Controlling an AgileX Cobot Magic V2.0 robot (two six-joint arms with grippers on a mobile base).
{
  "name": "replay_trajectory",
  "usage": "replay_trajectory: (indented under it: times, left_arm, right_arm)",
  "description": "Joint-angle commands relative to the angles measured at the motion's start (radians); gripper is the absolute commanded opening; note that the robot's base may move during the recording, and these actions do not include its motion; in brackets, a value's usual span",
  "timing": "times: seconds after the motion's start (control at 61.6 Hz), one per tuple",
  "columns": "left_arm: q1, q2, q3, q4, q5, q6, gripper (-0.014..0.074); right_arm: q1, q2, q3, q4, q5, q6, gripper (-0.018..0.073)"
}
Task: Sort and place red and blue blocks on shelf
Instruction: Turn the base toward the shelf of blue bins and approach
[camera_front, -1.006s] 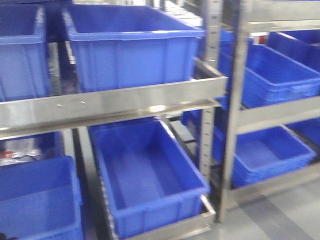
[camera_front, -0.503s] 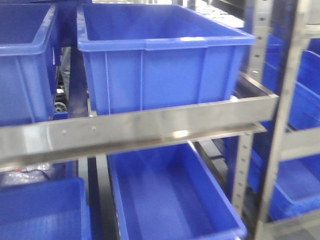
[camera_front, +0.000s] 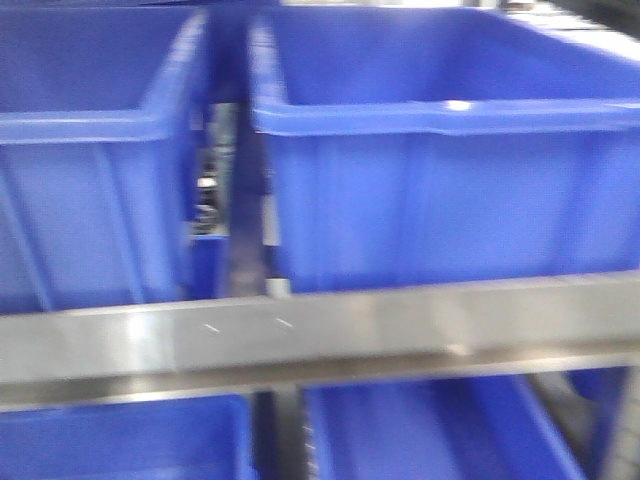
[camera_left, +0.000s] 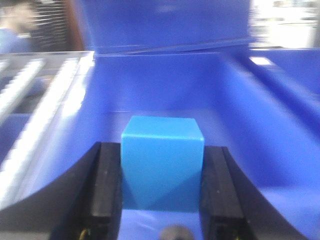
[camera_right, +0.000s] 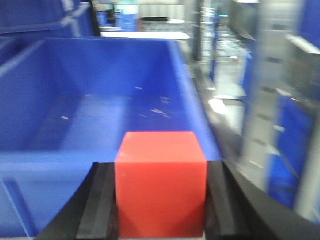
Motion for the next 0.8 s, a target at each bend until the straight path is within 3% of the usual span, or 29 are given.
replay_trajectory:
  times: [0.0, 0.779]
  left_arm:
    - [0.002, 0.009, -0.029, -0.008, -0.092, -0.007, 0.0132]
    - [0.002, 0.009, -0.029, -0.008, -0.092, -0.007, 0.0132]
  right_arm:
    - [-0.004, 0.008, -0.029, -0.001, -0.096, -0.005, 0.0077]
    - [-0.004, 0.008, -0.029, -0.001, -0.096, -0.005, 0.0077]
